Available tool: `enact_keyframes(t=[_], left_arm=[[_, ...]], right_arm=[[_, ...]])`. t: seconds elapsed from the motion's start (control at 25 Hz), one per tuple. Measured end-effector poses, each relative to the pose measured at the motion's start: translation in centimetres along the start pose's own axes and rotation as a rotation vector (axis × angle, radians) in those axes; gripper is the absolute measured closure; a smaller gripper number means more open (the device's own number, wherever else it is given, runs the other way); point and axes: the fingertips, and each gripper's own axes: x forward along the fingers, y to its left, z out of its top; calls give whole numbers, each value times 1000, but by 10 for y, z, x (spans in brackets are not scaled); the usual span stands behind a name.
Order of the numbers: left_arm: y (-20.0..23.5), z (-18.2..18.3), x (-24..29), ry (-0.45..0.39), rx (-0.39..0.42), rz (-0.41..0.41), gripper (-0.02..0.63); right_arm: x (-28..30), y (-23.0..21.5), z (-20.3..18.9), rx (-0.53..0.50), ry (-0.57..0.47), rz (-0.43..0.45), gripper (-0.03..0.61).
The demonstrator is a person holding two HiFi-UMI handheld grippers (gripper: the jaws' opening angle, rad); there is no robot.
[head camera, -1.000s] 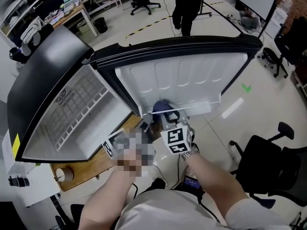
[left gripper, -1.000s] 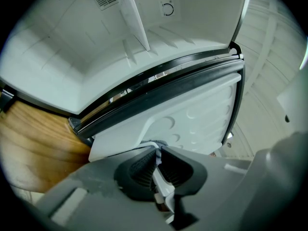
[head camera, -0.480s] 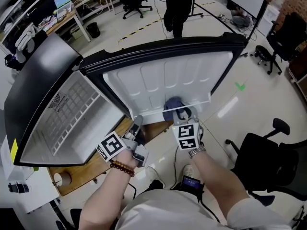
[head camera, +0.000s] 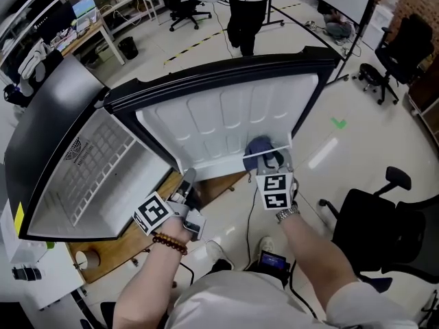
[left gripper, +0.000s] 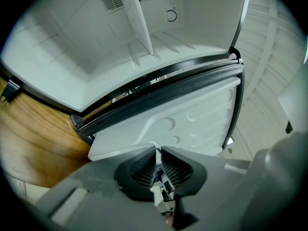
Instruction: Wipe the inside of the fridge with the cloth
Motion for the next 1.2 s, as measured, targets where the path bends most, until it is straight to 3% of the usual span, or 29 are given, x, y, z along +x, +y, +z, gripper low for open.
enact_keyframes(t=[0.28, 0.44, 0.8, 0.92, 1.2], left_arm=[[-1, -1, 0, -11, -10, 0, 577], [-13, -1, 5, -15, -29, -64, 577], [-10, 0, 4, -28, -45, -53, 578], [-2, -1, 0, -33, -43, -15, 578], [-6, -4, -6, -53, -41, -51, 579]], right_arm=[[-7, -18, -6, 9, 28, -48, 483], [-13, -21, -8, 15, 41, -61, 483], [-32, -36, -16, 30, 65, -94, 483], [-38, -36, -18, 27, 69, -86, 483], [-77, -23, -27, -3, 91, -3, 482]])
